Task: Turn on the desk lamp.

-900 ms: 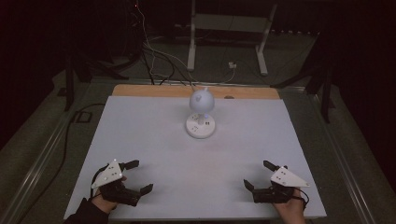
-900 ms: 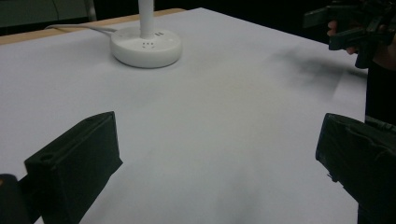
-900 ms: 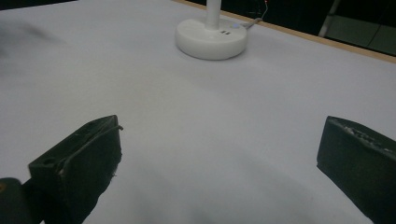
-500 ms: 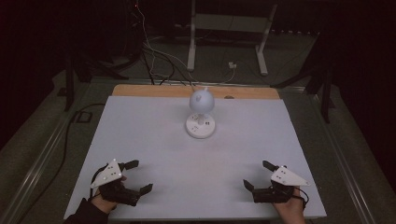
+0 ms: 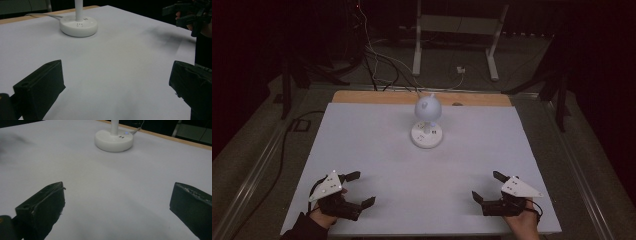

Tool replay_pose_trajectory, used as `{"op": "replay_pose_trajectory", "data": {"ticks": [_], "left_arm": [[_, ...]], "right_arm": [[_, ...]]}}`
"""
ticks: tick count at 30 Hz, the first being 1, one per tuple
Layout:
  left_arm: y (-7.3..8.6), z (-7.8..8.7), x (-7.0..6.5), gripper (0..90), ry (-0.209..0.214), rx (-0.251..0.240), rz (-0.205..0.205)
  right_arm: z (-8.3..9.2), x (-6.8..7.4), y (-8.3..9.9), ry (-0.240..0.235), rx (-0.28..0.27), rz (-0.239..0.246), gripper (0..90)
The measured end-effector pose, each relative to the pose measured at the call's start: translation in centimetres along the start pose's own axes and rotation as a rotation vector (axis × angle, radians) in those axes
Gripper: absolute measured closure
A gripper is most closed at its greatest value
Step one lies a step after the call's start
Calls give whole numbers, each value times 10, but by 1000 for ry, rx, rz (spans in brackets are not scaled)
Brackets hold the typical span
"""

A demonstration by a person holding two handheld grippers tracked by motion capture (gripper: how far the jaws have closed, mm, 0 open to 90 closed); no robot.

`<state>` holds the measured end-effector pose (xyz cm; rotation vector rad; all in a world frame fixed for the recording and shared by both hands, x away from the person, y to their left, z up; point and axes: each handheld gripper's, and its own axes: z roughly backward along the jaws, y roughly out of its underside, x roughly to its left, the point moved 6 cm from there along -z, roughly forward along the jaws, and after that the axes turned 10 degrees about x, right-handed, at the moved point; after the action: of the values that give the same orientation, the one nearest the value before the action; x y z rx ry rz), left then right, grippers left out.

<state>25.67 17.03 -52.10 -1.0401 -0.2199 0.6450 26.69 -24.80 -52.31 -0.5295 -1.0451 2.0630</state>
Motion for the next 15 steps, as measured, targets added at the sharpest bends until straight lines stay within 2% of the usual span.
{"op": "replay_pose_trajectory", "data": {"ticks": [6, 15], "left_arm": [[0, 0, 0, 3, -1, -1, 1], [0, 0, 0, 3, 2, -1, -1]], "right_arm": [[-1, 1, -7, 0, 0, 6, 0], [-4, 6, -21, -48, 18, 4, 0]]}}
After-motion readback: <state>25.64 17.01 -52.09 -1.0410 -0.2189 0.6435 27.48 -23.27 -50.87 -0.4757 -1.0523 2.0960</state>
